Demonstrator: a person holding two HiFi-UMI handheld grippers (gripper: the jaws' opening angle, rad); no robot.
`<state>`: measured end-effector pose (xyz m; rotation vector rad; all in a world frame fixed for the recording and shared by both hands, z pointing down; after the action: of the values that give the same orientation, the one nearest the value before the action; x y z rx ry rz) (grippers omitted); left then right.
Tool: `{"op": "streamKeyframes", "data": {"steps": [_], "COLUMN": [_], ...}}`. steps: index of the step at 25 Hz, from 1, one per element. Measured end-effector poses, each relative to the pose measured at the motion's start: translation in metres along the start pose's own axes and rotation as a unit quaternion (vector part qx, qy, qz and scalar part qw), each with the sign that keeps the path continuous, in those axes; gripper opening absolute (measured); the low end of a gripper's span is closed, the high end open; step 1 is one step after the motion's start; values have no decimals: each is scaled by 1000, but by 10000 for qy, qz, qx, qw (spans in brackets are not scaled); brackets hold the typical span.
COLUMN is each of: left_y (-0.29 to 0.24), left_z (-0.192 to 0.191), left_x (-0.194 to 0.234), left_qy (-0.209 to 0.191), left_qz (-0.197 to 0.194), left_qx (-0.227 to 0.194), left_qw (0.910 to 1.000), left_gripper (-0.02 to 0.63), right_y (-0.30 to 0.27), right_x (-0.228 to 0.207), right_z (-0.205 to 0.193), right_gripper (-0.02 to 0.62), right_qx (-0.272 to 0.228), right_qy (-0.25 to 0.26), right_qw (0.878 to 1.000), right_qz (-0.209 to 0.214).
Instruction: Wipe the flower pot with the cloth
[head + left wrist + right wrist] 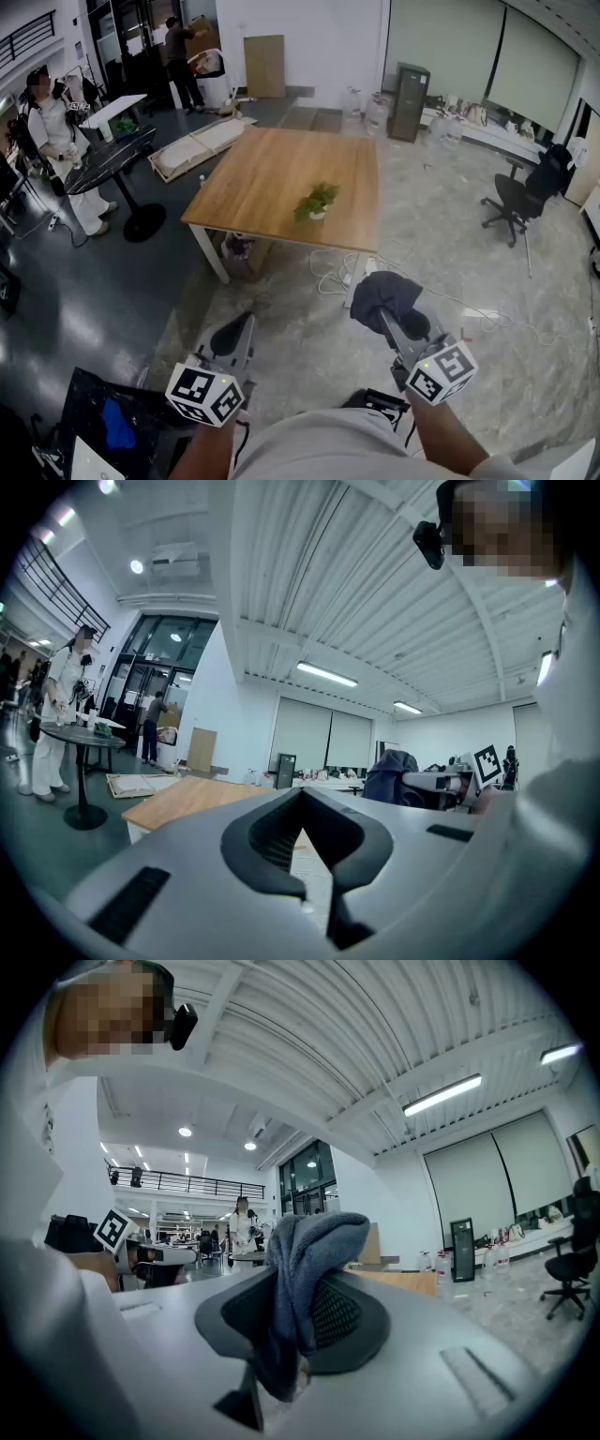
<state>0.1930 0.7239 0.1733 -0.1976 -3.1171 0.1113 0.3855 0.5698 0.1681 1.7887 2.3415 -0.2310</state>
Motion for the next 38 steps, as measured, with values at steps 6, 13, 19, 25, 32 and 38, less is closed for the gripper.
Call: {"op": "streamKeyframes", "data": {"steps": [6,13,19,25,32,38], "left_y": [-1,-1,-9,-45,-138,-263], "left_z": [-3,-3,-17,-26,-43,-71], "left_x": [5,9,12,22,52,78], "left_qy": [14,-169,-8,66,2,-114], "left_qz": [-35,73,61,64,233,234], "left_qx": [30,28,80,242,556,1069], "left_qw": [10000,9998,9999,9997,9982,9939], "left_gripper": [8,7,6,8,8,8], "right_y": [-7,-10,-13,-37,-97,-168], "right_x": [3,1,-8,-45,-129,-237], "right_z": [1,-1,-8,-13,-18,-20], "right_gripper": [81,81,83,84,84,84], "right_qx": [-33,21,32,105,241,446], "right_qy": [-267,-255,-238,-512,-672,-877], "right_qw": [9996,9997,9997,9986,9974,9947], "right_qz": [97,17,-20,-27,65,299]}}
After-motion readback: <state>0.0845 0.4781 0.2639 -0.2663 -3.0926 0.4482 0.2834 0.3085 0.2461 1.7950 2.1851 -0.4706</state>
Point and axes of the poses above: the fingertips, and each gripper's own axes: y backward along the fingers, x to its left, z out of its top, the point moved 1 cm from there along y, backward along the fingers, and after that the axes turned 9 degrees about -y, right-handed, at the moved point
